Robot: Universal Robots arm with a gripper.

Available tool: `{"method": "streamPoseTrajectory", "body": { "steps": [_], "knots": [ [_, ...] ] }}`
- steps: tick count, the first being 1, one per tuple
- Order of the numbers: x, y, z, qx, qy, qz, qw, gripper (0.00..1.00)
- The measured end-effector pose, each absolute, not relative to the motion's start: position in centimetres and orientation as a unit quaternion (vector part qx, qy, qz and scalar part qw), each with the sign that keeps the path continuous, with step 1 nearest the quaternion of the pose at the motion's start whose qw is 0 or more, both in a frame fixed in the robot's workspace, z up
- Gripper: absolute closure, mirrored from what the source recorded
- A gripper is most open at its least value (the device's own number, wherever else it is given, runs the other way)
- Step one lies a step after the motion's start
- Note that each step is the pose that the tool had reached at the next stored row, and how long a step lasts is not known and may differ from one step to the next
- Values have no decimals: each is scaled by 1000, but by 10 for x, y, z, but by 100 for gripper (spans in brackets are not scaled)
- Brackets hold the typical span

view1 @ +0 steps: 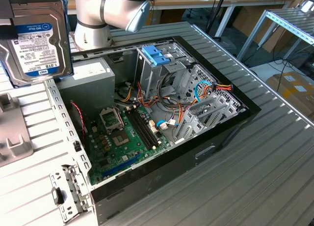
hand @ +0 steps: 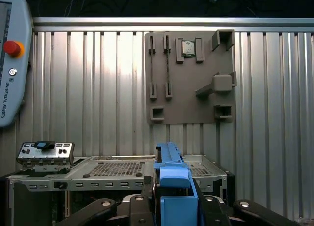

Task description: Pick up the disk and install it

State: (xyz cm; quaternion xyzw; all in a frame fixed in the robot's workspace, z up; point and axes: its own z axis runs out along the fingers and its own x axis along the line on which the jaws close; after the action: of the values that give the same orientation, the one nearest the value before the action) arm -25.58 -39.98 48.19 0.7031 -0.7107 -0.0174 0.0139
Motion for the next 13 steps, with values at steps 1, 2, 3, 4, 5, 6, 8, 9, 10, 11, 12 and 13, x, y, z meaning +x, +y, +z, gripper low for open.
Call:
{"method": "streamPoseTrajectory", "body": {
  "steps": [1, 2, 3, 4, 5, 6, 8, 9, 10, 11, 12, 13],
  "knots": [
    [-255, -400, 482, 703, -711, -17, 14, 63],
    [-255, -400, 482, 703, -711, -17, 14, 63],
    [-254, -400, 482, 703, -711, -17, 14, 63],
    [-253, -400, 482, 703, -711, -17, 14, 63],
    [-252, -400, 482, 703, -711, -17, 14, 63],
    [-251, -400, 482, 703, -711, -17, 14, 63],
    [-249, -400, 482, 703, -711, -17, 14, 63],
    [-249, -400, 482, 703, -711, -17, 14, 63],
    [-248, -400, 482, 703, -711, -17, 14, 63],
    [-247, -400, 482, 703, -711, -17, 14, 63],
    [-247, -400, 482, 703, -711, -17, 14, 63],
    [-241, -400, 481, 703, -711, -17, 14, 63]
  ]
}}
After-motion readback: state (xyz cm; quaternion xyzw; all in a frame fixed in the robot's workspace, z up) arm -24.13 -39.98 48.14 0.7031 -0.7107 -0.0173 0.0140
